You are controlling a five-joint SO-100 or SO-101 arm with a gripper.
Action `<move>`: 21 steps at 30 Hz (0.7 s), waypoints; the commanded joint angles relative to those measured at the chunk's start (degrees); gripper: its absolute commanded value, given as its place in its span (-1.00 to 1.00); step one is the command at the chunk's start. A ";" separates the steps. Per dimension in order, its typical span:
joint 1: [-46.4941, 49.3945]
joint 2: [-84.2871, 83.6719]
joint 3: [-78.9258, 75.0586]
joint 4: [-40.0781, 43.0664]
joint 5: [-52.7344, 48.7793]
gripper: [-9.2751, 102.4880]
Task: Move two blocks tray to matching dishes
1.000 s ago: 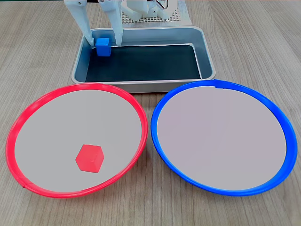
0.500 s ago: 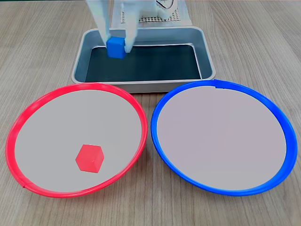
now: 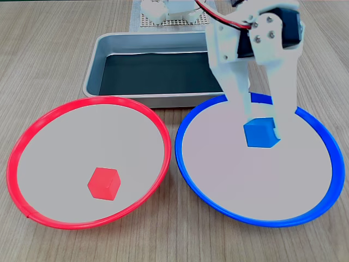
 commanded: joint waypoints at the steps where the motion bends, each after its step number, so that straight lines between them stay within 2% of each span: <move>1: -0.35 0.62 -1.85 -1.32 -1.05 -0.29; 3: 0.00 2.46 -0.79 -1.49 -1.41 -0.30; 4: 0.26 3.78 -0.09 -1.58 -1.32 -0.39; 6: 1.23 7.82 2.90 -2.72 -0.88 -0.45; 7: 1.67 9.93 4.57 -3.60 -0.35 -0.72; 8: 2.29 12.48 6.24 -3.87 0.88 -0.84; 11: 5.71 23.03 14.77 -9.84 11.51 -0.84; 13: 10.11 32.78 24.43 -18.46 26.02 -0.84; 15: 14.94 43.42 34.98 -23.47 39.37 -0.84; 18: 18.54 61.17 52.21 -24.26 41.48 -0.84; 21: 19.60 81.65 68.82 -15.47 37.44 -0.84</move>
